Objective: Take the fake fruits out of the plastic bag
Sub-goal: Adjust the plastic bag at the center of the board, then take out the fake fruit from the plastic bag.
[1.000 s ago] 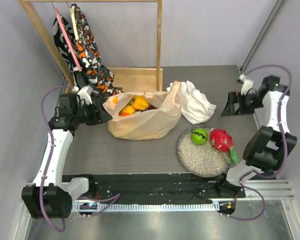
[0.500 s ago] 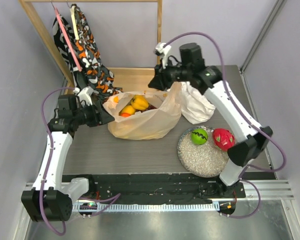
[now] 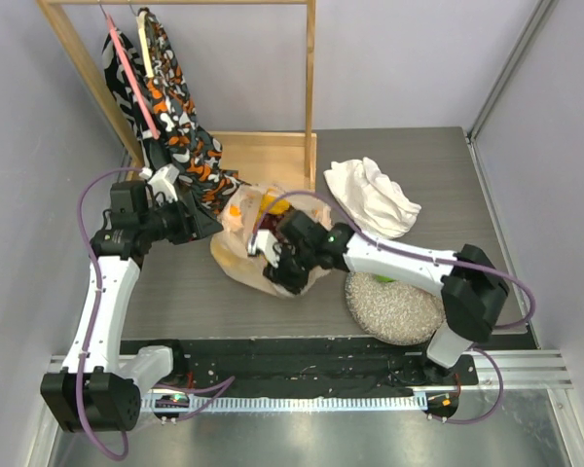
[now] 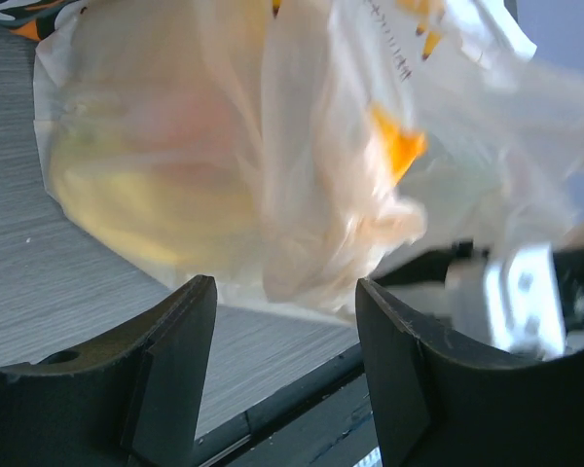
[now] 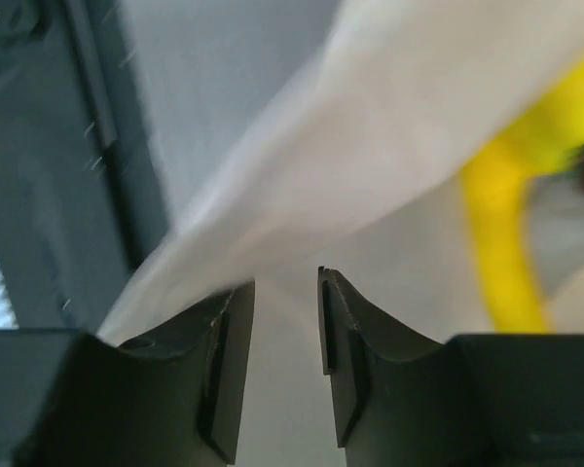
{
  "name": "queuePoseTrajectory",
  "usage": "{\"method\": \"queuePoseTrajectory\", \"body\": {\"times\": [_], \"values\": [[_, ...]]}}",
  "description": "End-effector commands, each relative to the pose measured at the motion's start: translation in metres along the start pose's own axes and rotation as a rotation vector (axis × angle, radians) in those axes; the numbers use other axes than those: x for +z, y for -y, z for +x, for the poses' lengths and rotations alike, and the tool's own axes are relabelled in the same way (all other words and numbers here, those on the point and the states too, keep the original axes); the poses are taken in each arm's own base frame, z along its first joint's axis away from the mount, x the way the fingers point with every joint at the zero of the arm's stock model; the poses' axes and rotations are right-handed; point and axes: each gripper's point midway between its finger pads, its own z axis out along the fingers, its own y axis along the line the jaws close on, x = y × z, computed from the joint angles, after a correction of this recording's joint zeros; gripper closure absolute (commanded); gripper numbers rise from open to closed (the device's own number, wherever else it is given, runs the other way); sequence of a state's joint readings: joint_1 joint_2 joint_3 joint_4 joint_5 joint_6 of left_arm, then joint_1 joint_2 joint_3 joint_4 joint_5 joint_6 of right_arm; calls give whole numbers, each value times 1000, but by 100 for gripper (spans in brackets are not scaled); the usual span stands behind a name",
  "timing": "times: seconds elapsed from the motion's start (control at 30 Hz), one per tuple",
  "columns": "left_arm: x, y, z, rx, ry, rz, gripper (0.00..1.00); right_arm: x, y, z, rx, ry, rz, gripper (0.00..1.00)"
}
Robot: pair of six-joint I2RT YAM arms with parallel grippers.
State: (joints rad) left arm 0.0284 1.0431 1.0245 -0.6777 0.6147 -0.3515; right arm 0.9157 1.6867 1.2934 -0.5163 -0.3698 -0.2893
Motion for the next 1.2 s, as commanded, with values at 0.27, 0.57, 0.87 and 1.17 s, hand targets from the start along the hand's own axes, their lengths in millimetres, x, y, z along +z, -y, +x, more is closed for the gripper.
{"method": "queuePoseTrajectory", "body": {"times": [0.27,0.57,0.87,1.17], "values": [[-7,-6,19,-1,-5,-20,38,-51,40,-49,-100,149,261,44],[-8,-5,13,20,17,-26,37,-38,130,-62,64,152,413,32],[-12,-3,11,44,31,-27,37,-31,181,-38,77,53,520,29],[-9,-3,7,47,46,-20,36,-40,160,13,-72,-92,471,30]]}}
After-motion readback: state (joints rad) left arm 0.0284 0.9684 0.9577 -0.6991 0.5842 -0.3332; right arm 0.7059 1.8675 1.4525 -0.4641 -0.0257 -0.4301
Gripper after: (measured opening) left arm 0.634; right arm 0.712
